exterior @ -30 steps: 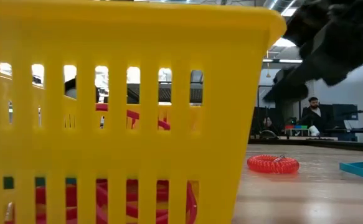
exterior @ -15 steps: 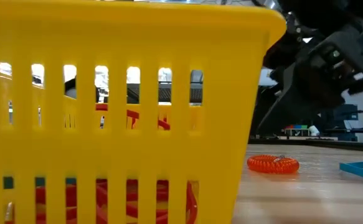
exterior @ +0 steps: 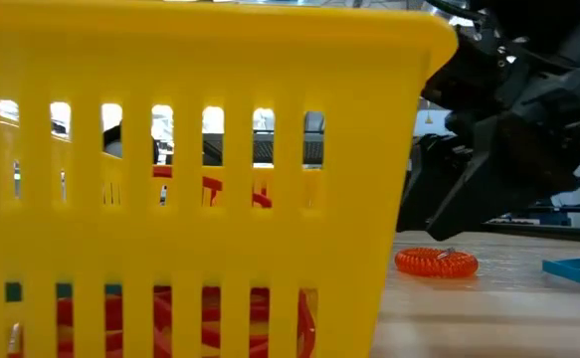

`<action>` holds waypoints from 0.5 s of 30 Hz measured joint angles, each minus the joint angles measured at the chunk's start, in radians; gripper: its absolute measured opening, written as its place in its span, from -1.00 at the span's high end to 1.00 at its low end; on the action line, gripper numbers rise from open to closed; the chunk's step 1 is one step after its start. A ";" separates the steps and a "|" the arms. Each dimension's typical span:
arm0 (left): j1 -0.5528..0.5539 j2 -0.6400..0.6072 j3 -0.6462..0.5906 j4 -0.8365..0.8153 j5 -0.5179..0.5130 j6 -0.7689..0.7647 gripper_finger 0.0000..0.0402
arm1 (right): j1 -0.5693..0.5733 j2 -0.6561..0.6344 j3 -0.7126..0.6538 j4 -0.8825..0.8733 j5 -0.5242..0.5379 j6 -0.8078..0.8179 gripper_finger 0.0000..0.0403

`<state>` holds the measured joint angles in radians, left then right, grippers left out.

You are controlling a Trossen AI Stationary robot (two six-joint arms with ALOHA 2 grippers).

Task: Pick & Place Office Desk Supplies
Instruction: Put the orange spring rubber band into the red bin

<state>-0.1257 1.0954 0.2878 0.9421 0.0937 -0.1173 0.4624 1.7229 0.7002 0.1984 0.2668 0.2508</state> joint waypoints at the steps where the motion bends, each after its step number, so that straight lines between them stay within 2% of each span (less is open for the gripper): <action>1: 0.000 0.000 0.000 0.000 0.000 0.000 0.21 | 0.004 0.000 0.000 -0.003 0.009 0.000 -0.42; 15: 0.000 0.000 0.000 0.000 0.000 0.000 0.21 | 0.014 0.000 0.000 0.024 0.026 -0.026 -0.42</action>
<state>-0.1257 1.0954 0.2878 0.9424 0.0937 -0.1173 0.4767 1.7229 0.7002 0.2222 0.2928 0.2249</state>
